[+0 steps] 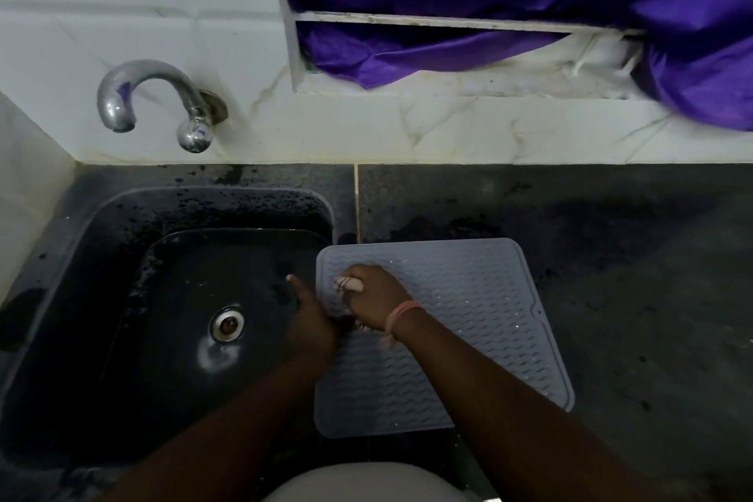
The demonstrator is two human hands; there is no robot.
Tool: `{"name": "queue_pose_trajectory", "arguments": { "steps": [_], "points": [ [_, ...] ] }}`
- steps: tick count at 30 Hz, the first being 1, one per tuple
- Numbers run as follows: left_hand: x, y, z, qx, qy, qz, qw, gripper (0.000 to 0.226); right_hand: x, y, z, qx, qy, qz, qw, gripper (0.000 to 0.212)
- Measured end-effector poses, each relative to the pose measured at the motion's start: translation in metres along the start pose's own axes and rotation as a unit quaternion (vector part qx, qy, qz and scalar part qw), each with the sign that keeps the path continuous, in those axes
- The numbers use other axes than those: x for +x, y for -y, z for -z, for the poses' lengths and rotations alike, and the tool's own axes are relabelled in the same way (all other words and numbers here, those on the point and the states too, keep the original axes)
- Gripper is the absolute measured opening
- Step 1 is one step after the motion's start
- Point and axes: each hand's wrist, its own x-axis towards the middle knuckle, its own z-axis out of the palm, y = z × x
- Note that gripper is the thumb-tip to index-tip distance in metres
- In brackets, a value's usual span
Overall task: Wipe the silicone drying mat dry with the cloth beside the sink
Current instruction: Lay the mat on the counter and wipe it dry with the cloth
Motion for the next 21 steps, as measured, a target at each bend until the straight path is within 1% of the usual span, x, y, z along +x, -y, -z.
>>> {"name": "queue_pose_trajectory", "arguments": {
  "steps": [1,2,3,4,5,6,7,9,11,14,17,21],
  "points": [
    [-0.001,-0.002,0.003,0.001,0.032,0.014,0.999,0.134,-0.009,-0.013,0.008,0.061,-0.049,-0.023,0.997,0.017],
    [-0.004,-0.005,0.004,-0.001,0.044,0.020,0.999,0.146,-0.019,-0.027,0.017,0.128,-0.098,-0.055,0.985,0.017],
    [-0.007,-0.008,0.004,-0.023,0.045,0.023,0.998,0.152,-0.030,-0.043,0.027,0.186,-0.143,-0.090,0.968,0.017],
    [-0.005,-0.008,0.005,-0.039,0.050,0.023,0.998,0.154,-0.040,-0.060,0.036,0.219,-0.189,-0.120,0.950,0.015],
    [-0.002,-0.005,0.004,-0.033,0.047,0.016,0.998,0.153,-0.052,-0.080,0.047,0.218,-0.235,-0.144,0.936,0.013],
    [-0.003,-0.006,0.003,-0.035,0.044,0.012,0.998,0.151,-0.062,-0.100,0.058,0.183,-0.278,-0.161,0.929,0.012],
    [-0.004,-0.006,0.002,-0.032,0.039,0.012,0.999,0.149,-0.070,-0.121,0.068,0.129,-0.315,-0.176,0.923,0.014],
    [-0.003,-0.004,-0.001,-0.031,0.023,0.005,0.999,0.145,-0.084,-0.153,0.083,0.023,-0.350,-0.205,0.914,0.023],
    [-0.007,-0.007,-0.002,-0.042,0.023,-0.004,0.999,0.141,-0.091,-0.168,0.092,-0.037,-0.335,-0.233,0.912,0.026],
    [-0.004,-0.005,-0.003,-0.040,0.018,-0.014,0.999,0.143,-0.088,-0.165,0.097,-0.115,-0.279,-0.265,0.916,0.029],
    [-0.003,-0.002,-0.003,-0.031,0.014,-0.013,0.999,0.145,-0.078,-0.154,0.100,-0.148,-0.249,-0.291,0.912,0.033],
    [-0.003,-0.004,-0.003,-0.027,0.015,-0.009,0.999,0.145,-0.072,-0.146,0.102,-0.196,-0.216,-0.289,0.912,0.033]
  ]
}}
